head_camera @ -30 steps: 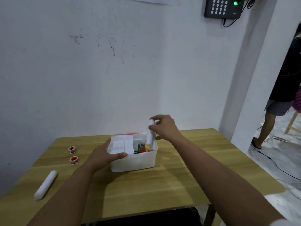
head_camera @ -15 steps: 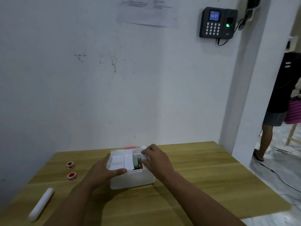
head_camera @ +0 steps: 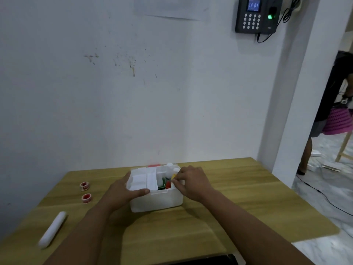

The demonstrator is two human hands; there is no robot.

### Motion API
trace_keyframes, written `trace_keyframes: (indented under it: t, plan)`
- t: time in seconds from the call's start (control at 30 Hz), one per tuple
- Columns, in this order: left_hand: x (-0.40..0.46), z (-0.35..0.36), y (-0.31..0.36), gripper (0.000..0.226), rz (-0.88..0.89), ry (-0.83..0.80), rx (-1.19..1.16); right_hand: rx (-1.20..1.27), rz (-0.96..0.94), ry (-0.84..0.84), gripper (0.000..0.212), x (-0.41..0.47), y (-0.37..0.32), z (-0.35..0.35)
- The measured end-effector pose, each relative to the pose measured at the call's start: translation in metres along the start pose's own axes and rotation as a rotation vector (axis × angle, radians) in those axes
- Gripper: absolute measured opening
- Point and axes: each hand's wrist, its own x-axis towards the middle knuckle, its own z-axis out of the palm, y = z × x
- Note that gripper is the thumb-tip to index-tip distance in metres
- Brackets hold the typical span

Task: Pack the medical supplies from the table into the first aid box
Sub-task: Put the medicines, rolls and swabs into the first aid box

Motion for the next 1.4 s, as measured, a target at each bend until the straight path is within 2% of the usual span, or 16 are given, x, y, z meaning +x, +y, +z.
trace_keyframes:
  t: [0.07, 0.17, 0.23, 0.3, 0.37, 0.5, 0.57, 0.7, 0.8, 0.9, 0.97, 1.03, 1.1, 1.17, 1.27, 1.4]
  plan:
    - [0.000, -0.001, 0.002, 0.100, 0.007, 0.000, -0.005, 0.106, 0.029, -0.005, 0.057, 0.001, 0.003, -0.001]
    - [0.003, -0.002, -0.004, 0.125, -0.036, 0.015, 0.017, 0.273, 0.071, 0.059, 0.036, 0.003, 0.009, -0.005]
    - [0.005, -0.001, -0.007, 0.125, -0.041, 0.010, 0.027, 0.391, 0.113, 0.127, 0.027, 0.005, 0.012, -0.009]
    - [0.006, -0.002, -0.007, 0.121, -0.031, 0.000, 0.027, 0.492, 0.175, 0.150, 0.032, 0.009, 0.016, -0.010]
    - [0.007, -0.002, -0.006, 0.108, -0.013, -0.014, -0.011, 0.570, 0.266, 0.057, 0.057, 0.014, 0.021, -0.010]
    - [0.010, -0.002, -0.006, 0.090, 0.010, -0.033, -0.073, 0.691, 0.408, -0.308, 0.132, 0.020, 0.029, -0.005]
    - [0.012, 0.002, -0.003, 0.085, 0.015, -0.030, -0.103, 0.732, 0.428, -0.399, 0.141, 0.021, 0.031, 0.000]
    - [0.015, 0.010, 0.007, 0.079, 0.039, -0.048, -0.137, 0.809, 0.428, -0.473, 0.112, 0.022, 0.033, 0.002]
    - [0.019, 0.018, 0.011, 0.081, 0.028, -0.041, -0.139, 0.786, 0.470, -0.543, 0.119, 0.019, 0.040, -0.003]
    - [0.021, 0.021, 0.010, 0.094, 0.013, -0.071, -0.145, 0.783, 0.502, -0.555, 0.128, 0.018, 0.049, -0.002]
    - [0.023, 0.016, 0.005, 0.101, -0.039, -0.007, -0.180, 0.805, 0.500, -0.538, 0.127, 0.018, 0.051, 0.000]
    - [0.022, -0.001, -0.009, 0.090, -0.087, 0.172, -0.084, 0.821, 0.476, -0.528, 0.124, 0.019, 0.053, 0.003]
    - [0.018, -0.031, -0.038, 0.067, -0.126, 0.368, 0.255, 0.844, 0.470, -0.511, 0.115, 0.018, 0.053, 0.005]
    - [0.012, -0.061, -0.069, 0.050, -0.194, 0.455, 0.550, 0.865, 0.469, -0.499, 0.110, 0.017, 0.054, 0.007]
    - [0.007, -0.087, -0.098, 0.040, -0.313, 0.399, 0.642, 0.870, 0.456, -0.498, 0.108, 0.017, 0.055, 0.007]
    - [0.012, -0.092, -0.110, 0.020, -0.334, 0.346, 0.687, 0.881, 0.435, -0.502, 0.108, 0.017, 0.058, 0.009]
